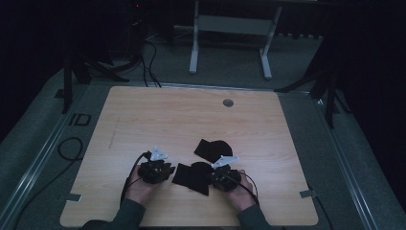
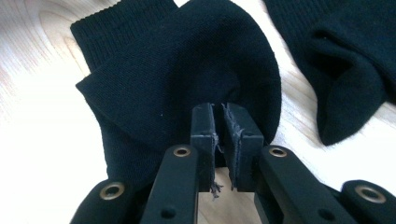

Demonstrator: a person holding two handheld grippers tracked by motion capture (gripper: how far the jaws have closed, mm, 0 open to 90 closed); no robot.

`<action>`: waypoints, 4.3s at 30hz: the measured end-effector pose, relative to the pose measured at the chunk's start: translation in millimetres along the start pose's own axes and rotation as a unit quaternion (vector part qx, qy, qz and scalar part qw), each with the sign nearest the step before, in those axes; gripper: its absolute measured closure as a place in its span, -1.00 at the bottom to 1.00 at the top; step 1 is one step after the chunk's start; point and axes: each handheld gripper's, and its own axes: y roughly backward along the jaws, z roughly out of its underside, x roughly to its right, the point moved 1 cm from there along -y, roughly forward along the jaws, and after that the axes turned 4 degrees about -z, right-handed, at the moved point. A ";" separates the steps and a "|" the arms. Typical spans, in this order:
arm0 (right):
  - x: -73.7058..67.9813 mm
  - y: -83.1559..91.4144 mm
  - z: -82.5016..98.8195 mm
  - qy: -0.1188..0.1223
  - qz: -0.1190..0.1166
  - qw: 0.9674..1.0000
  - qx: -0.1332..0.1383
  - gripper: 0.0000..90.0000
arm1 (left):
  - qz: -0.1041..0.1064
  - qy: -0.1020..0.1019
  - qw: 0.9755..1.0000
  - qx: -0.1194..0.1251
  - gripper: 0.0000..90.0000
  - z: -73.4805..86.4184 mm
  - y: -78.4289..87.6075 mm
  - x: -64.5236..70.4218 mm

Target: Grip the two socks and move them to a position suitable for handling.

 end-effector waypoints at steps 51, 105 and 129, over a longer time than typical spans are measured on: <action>50.0 55.2 44.7 -0.081 -0.007 0.995 -0.050 0.84 | 0.011 -0.057 0.998 -0.034 0.99 11.4 -7.1 15.8; 94.5 -7.0 -49.5 -0.053 0.106 0.990 -0.077 0.87 | 0.024 -0.040 0.999 0.020 0.44 1.3 -1.7 11.4; 66.4 -29.0 -70.2 -0.072 0.063 0.993 -0.074 0.90 | -0.016 -0.023 0.999 0.024 1.00 -31.9 -23.7 1.2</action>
